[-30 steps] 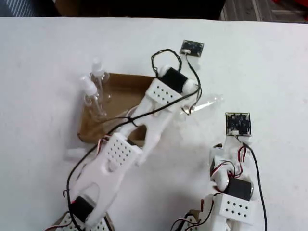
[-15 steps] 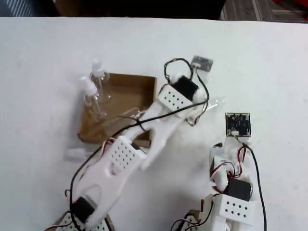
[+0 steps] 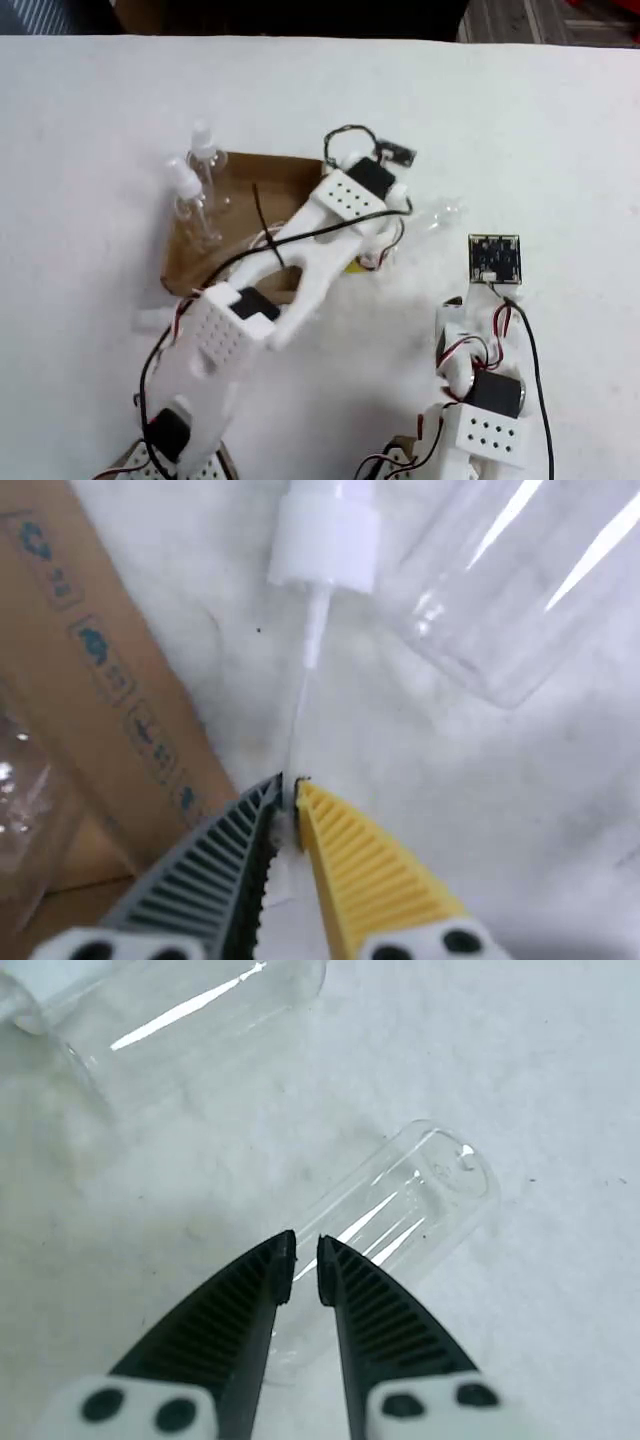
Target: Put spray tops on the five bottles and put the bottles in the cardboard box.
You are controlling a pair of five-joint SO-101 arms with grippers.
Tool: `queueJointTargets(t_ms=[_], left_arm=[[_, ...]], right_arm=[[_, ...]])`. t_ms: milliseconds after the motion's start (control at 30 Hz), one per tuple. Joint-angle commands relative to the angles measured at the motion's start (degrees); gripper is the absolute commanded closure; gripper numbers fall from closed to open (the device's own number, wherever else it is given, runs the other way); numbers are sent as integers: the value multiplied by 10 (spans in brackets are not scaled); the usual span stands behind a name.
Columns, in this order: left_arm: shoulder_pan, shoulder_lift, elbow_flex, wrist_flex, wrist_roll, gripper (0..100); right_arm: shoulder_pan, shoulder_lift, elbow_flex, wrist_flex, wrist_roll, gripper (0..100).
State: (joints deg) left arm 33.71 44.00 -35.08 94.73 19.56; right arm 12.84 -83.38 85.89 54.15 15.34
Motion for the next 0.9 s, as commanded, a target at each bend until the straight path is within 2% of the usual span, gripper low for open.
queueJointTargets(t_ms=[0, 267, 500, 600, 733, 867], left_arm=[[-6, -89, 85, -67, -18, 982], [-6, -253, 309, -221, -23, 980], [-5, -337, 420, -258, -81, 978], [-5, -348, 441, -254, -78, 915], [-5, -349, 456, -253, -76, 758], [-5, -350, 449, -252, -55, 749]], right_arm=[[-4, 5, -4, -8, 5, 981], [-4, 5, -4, -8, 5, 981], [-4, 5, -4, -8, 5, 981], [-4, 5, -4, -8, 5, 981], [-4, 5, -4, -8, 5, 981], [-4, 5, -4, -8, 5, 981]])
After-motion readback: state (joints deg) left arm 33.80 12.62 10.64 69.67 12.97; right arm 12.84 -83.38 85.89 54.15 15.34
